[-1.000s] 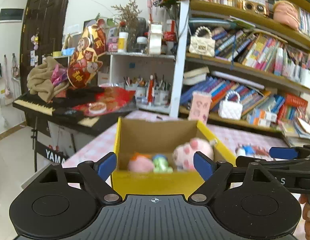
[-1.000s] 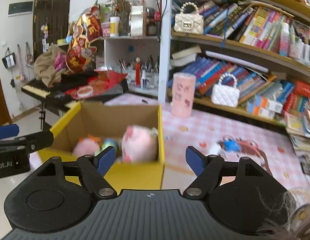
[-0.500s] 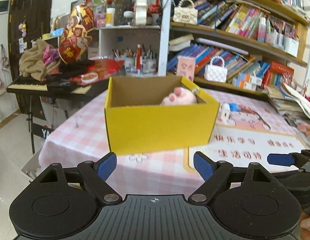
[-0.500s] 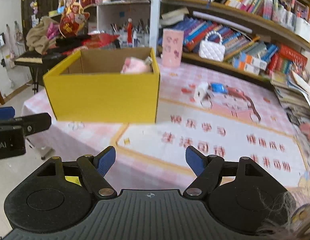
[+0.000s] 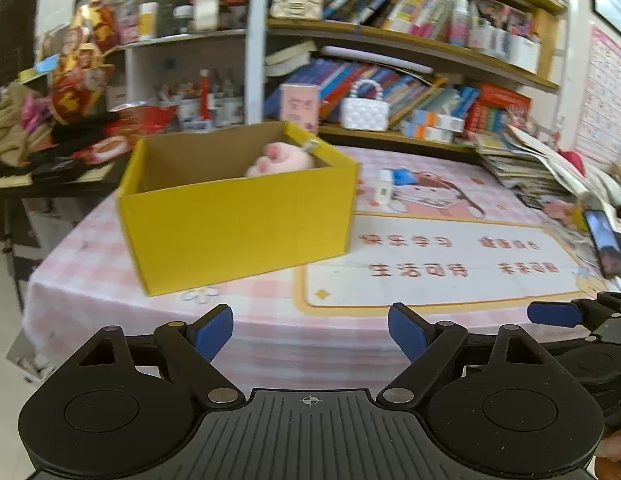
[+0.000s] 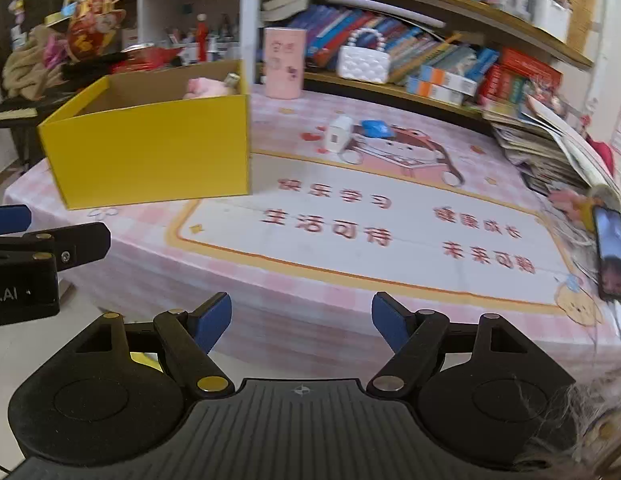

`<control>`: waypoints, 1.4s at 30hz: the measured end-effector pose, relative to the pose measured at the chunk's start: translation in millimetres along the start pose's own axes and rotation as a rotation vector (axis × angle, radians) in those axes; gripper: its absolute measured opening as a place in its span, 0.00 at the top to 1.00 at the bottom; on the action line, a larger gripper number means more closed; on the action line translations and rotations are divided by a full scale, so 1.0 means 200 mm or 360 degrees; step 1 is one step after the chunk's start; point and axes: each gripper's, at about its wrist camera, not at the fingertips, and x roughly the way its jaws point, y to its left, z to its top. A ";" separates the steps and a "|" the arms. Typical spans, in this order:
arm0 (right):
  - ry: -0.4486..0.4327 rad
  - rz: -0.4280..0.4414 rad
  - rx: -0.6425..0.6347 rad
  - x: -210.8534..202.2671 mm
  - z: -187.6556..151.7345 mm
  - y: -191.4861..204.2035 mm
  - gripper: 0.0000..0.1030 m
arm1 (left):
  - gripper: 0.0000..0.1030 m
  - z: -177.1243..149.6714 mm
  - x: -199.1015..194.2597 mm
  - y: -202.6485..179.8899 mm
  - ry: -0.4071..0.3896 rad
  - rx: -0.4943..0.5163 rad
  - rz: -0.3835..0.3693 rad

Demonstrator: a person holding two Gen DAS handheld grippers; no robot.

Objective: Organize objects
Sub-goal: 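Move both open tools back toward the white charger and blue packet, then grasp the white charger with the left tool while the right tool grasps the blue packet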

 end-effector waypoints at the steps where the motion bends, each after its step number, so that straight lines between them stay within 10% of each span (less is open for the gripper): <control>1: 0.0001 -0.0019 0.0018 0.00 0.00 -0.02 0.26 | 0.15 0.00 0.01 -0.02 0.0004 0.0022 -0.0022; 25: 0.0178 -0.0215 0.0292 0.21 0.04 -0.66 0.27 | 0.13 0.15 0.42 -0.60 0.0146 0.0254 -0.0280; 42: 0.0154 0.0041 0.0281 0.58 0.34 -1.08 0.29 | 0.13 0.40 0.81 -0.84 0.0158 -0.0041 0.0057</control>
